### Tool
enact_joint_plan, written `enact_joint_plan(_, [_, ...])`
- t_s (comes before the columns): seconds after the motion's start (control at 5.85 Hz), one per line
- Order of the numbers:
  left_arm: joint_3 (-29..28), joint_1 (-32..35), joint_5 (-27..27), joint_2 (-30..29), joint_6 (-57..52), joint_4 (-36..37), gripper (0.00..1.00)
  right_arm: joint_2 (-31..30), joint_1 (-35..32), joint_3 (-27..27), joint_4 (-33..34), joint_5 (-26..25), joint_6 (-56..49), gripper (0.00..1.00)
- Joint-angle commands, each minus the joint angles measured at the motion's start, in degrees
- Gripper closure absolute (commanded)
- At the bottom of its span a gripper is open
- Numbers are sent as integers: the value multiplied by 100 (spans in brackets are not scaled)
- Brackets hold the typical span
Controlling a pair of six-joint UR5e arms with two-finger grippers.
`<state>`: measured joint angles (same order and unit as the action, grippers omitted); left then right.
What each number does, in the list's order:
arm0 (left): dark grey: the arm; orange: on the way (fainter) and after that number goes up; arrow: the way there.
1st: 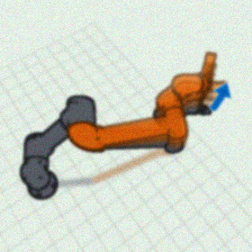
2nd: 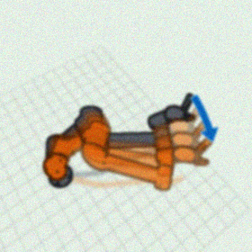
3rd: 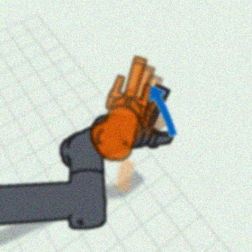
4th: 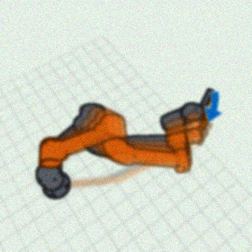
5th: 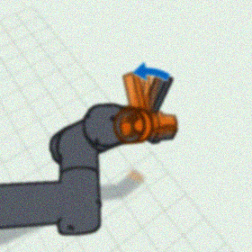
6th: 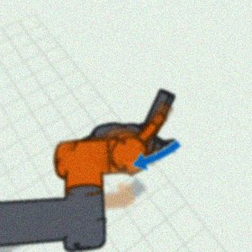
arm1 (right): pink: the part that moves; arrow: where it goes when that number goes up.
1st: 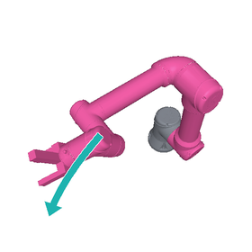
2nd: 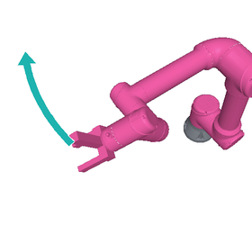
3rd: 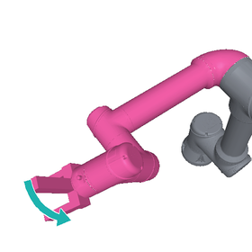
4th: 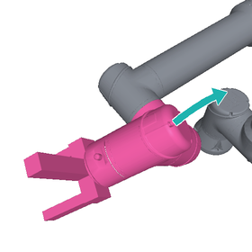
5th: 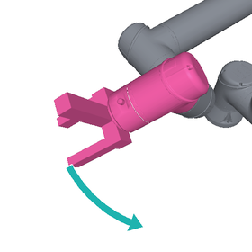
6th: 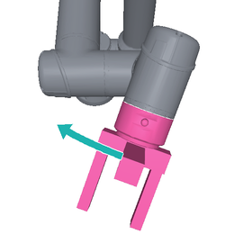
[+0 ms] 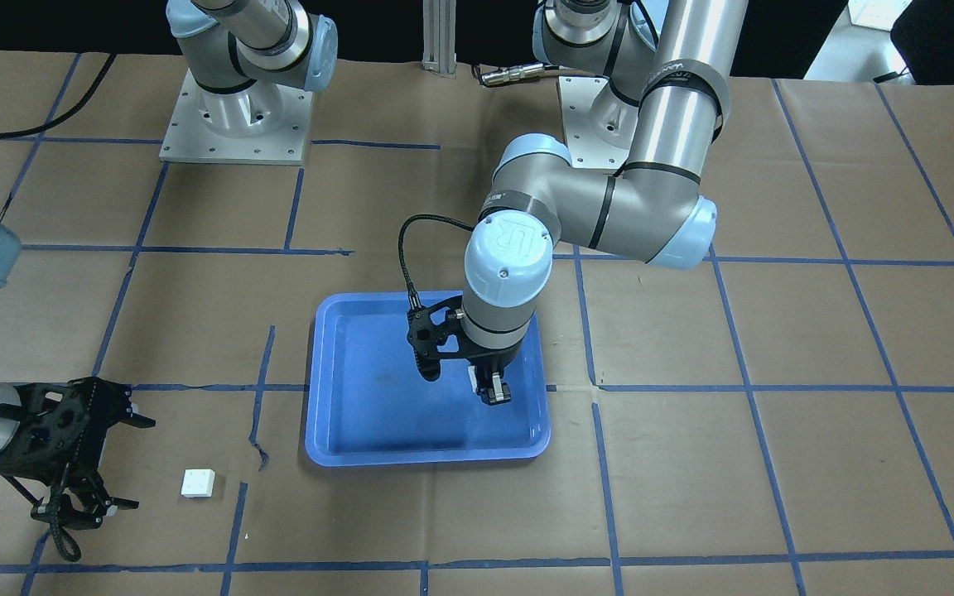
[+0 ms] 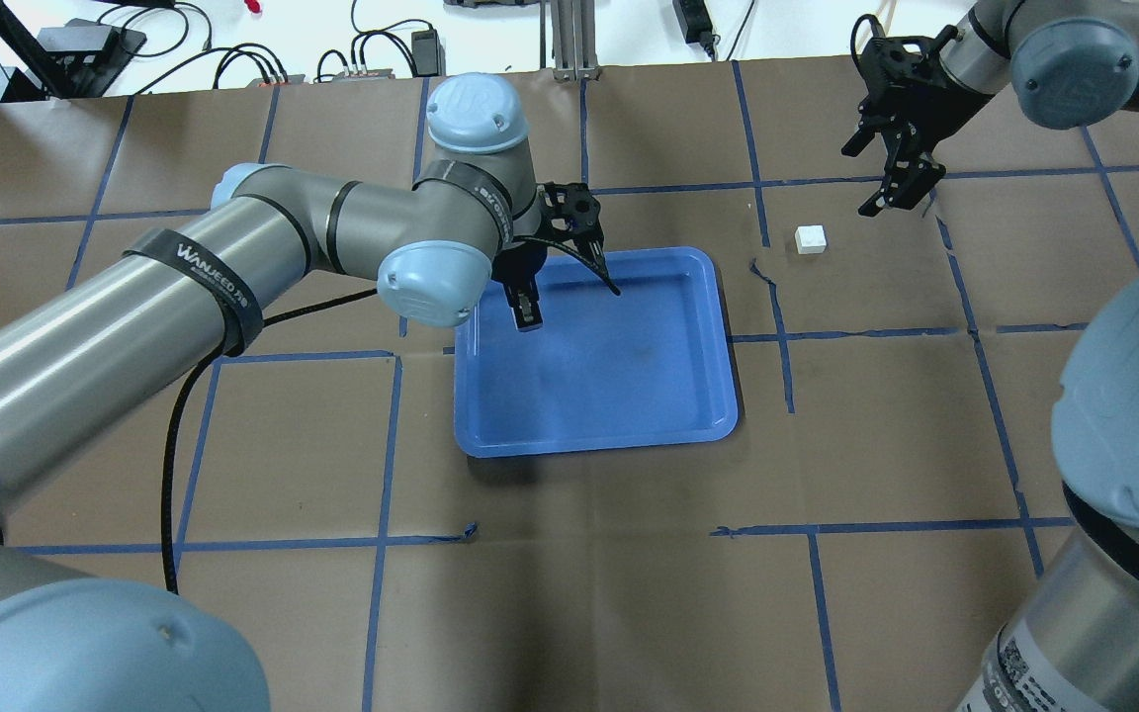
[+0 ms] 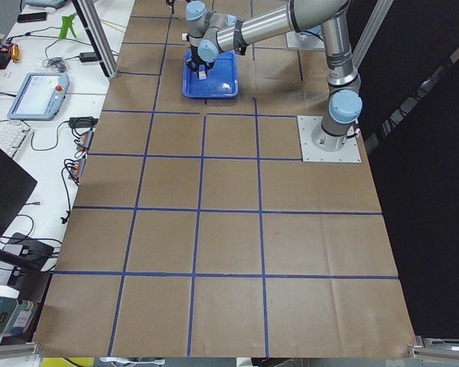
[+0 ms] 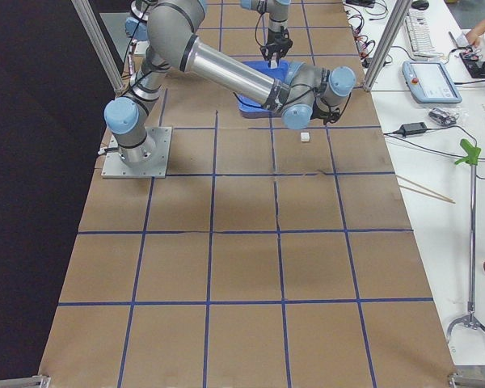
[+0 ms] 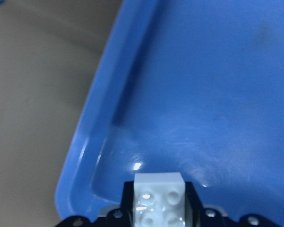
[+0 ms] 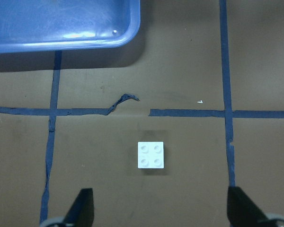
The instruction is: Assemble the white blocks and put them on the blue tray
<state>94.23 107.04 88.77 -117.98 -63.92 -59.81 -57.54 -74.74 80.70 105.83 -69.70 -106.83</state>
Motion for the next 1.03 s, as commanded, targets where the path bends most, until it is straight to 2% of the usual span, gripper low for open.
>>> enact_joint_plan(0.0, [166, 307, -9, -84, -541, 48, 100, 23, 91, 646, 733, 228, -22, 0])
enact_joint_plan(0.34, [192, 361, -157, -207, -455, 363, 100, 41, 91, 772, 1001, 474, -321, 0])
enact_joint_plan(0.85, [219, 484, -220, -427, -68, 671, 96, 331, 91, 780, 1405, 466, -523, 0])
